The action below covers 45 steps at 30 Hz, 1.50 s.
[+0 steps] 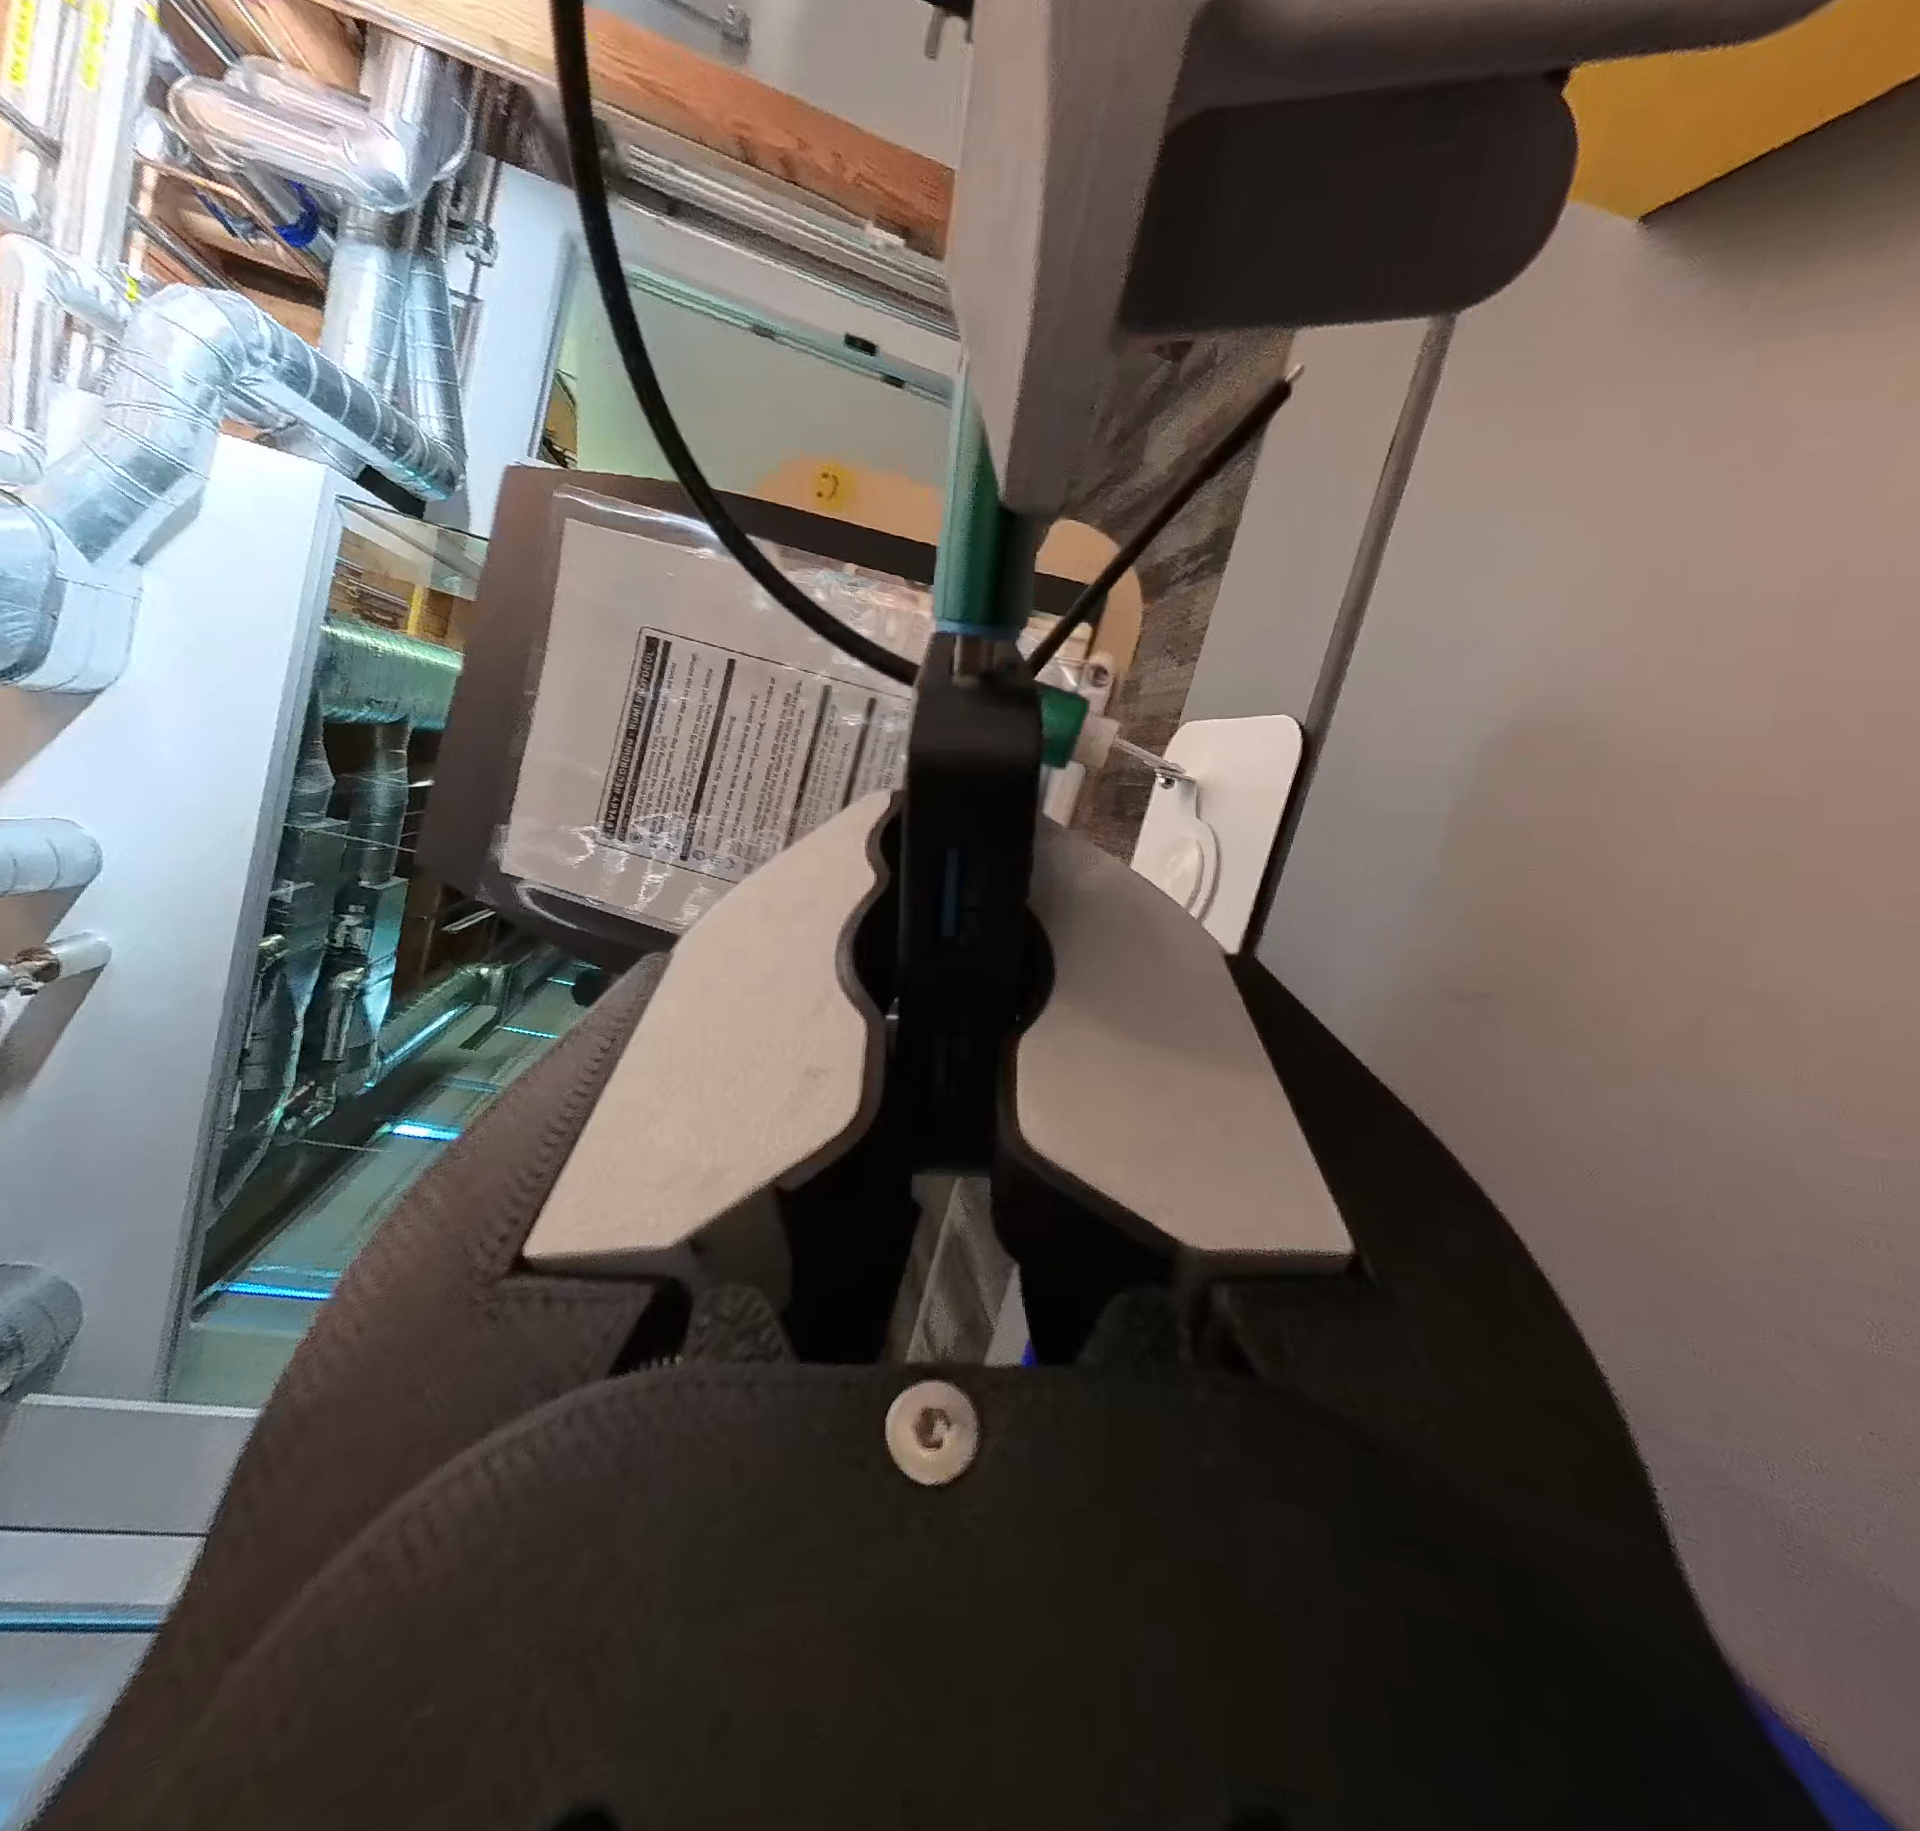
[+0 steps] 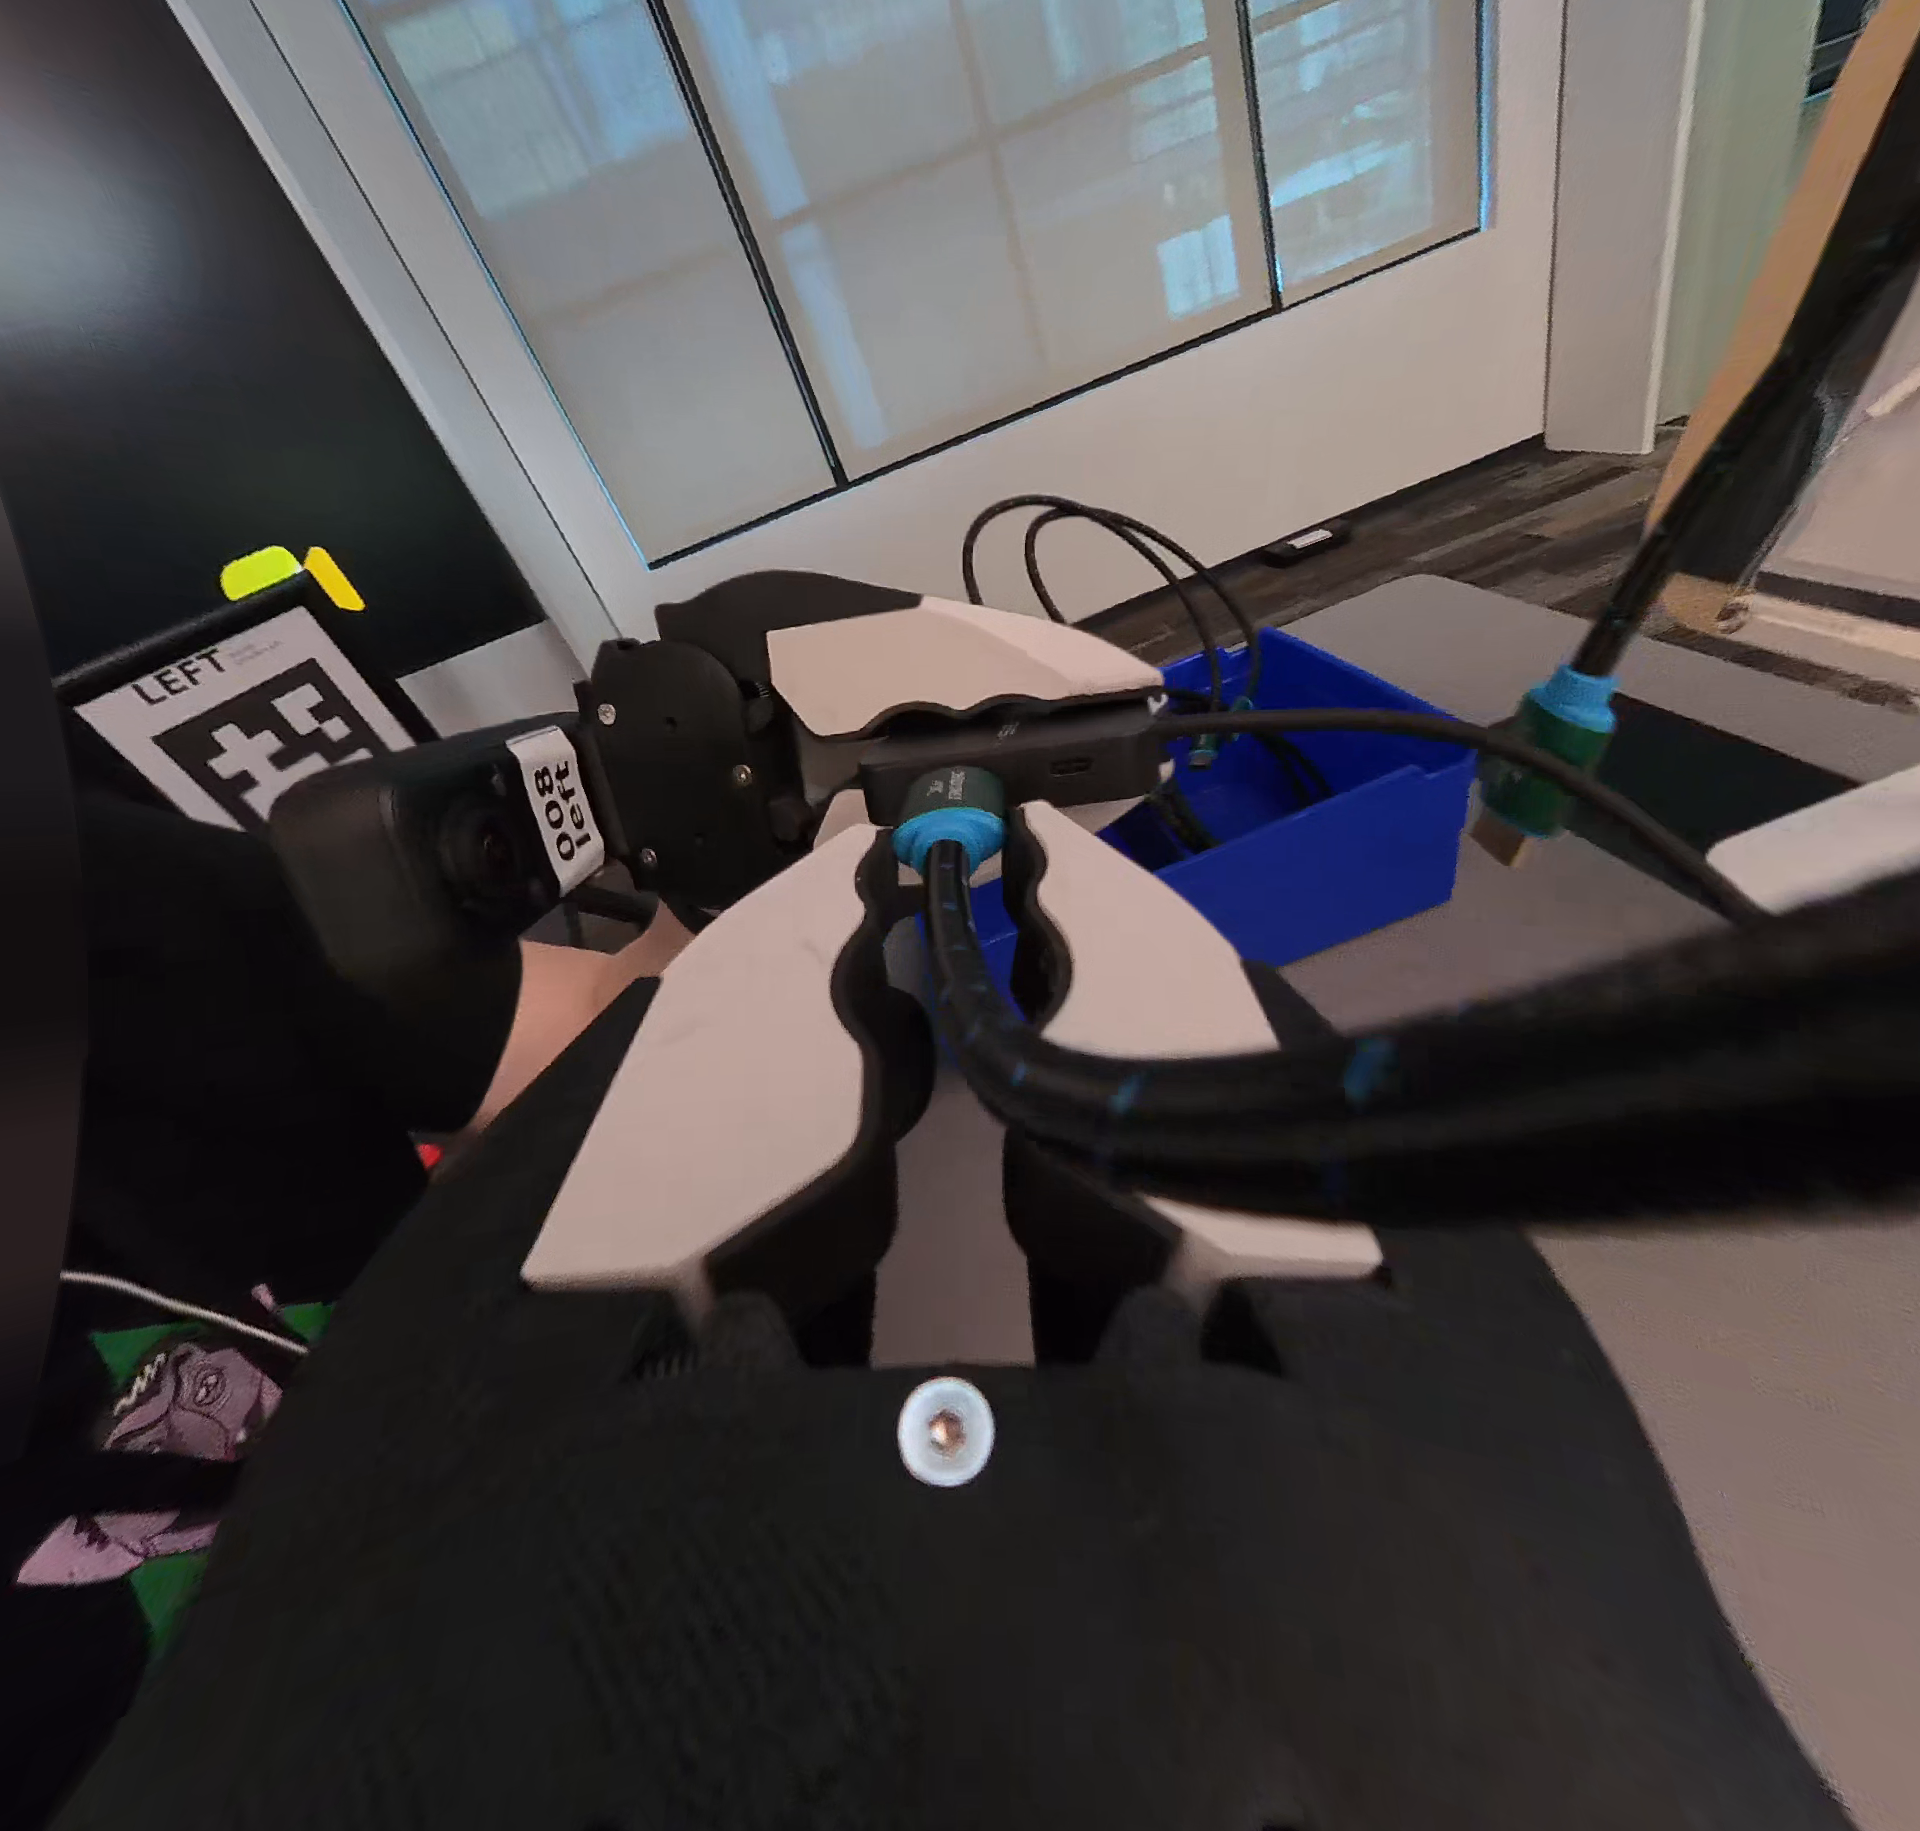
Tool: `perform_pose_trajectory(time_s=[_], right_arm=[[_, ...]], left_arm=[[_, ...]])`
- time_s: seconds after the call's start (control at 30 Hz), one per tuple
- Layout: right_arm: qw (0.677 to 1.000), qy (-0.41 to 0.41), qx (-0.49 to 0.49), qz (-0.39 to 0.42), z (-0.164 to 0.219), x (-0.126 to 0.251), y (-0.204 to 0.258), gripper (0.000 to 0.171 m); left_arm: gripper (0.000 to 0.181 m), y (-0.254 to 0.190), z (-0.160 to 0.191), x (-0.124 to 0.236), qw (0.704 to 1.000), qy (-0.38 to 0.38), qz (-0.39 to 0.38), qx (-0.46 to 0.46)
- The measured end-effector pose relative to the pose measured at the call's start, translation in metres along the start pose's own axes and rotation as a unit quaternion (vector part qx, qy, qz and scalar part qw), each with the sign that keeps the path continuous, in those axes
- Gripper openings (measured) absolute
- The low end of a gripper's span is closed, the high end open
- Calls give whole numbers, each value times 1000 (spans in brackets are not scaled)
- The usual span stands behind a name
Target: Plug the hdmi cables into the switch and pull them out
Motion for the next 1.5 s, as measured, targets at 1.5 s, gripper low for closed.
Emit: perform_pose_trajectory(time_s=[1.5], right_arm=[[858,100,-366,345,180,261,-67,31]], left_arm=[[13,45,8,46,998,9,-19,62]])
Point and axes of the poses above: each gripper's, where its closed fingertips meet, x back along the fingers, z out of its underside, y = z × x across the jaws, the point moved 2 cm from there along x, back along the fingers, and after that the axes turned 2 degrees about y, right-handed, at the moved point
